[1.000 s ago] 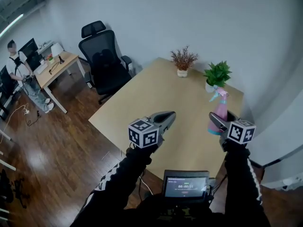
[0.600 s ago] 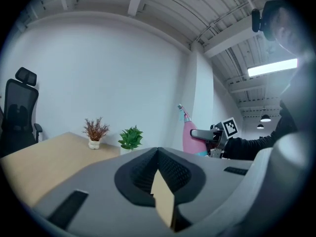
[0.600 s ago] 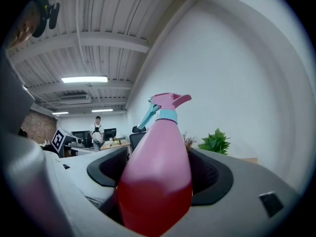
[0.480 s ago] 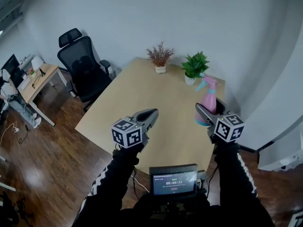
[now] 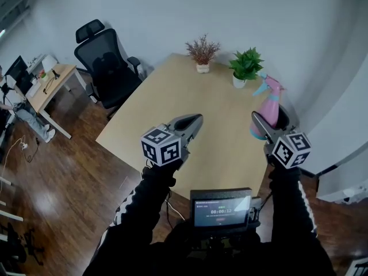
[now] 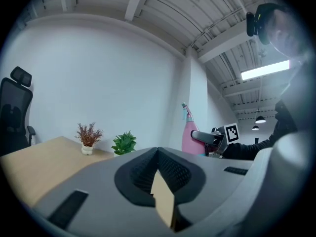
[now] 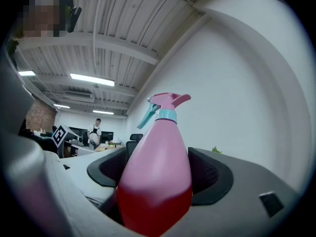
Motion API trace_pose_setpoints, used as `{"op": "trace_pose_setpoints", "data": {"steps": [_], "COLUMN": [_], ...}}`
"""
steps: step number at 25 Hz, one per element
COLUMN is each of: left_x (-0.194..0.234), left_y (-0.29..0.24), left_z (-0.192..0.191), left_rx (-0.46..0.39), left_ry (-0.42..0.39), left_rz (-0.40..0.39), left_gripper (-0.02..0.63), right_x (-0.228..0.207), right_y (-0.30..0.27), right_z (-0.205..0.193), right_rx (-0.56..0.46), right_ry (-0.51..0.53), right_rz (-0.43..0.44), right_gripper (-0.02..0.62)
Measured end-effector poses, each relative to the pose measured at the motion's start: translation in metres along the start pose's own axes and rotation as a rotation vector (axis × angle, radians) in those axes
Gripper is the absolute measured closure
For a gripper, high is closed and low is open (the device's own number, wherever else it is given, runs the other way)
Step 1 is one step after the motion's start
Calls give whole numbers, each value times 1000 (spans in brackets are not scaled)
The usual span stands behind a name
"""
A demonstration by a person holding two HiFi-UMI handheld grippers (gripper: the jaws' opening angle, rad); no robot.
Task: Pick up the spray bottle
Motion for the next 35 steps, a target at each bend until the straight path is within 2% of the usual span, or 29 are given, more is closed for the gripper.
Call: {"op": "trace_pose_setpoints", "data": {"steps": [6,12,19,35], "left_x": [-12,-9,-4,-2], "left_y": [5,33,41,32], "left_z": [14,19,18,10], "left_rx": [-47,-145,-152,-127], "left_ry": [-57,0,15,25], "left_rz": [-4,21,50,46], "left_gripper": [604,604,604,604], "right_x": [-2,1,-2,-7], "right_y": [7,22,24,22], "right_z": [4,5,7,3], "right_rx": [-36,-48,-47,-51], "right_ry": [16,24,21,42], "right_rz": [-18,-33,-51,-64], "right_gripper": [230,229,229,229]}}
Point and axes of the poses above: the fingertips, and each gripper's own axes: y backward along the fingers, x to its left, z out of its top, the point moved 5 cm from there along y, backward along the fingers, and after that the axes turned 10 degrees about y, right-handed, at the moved point
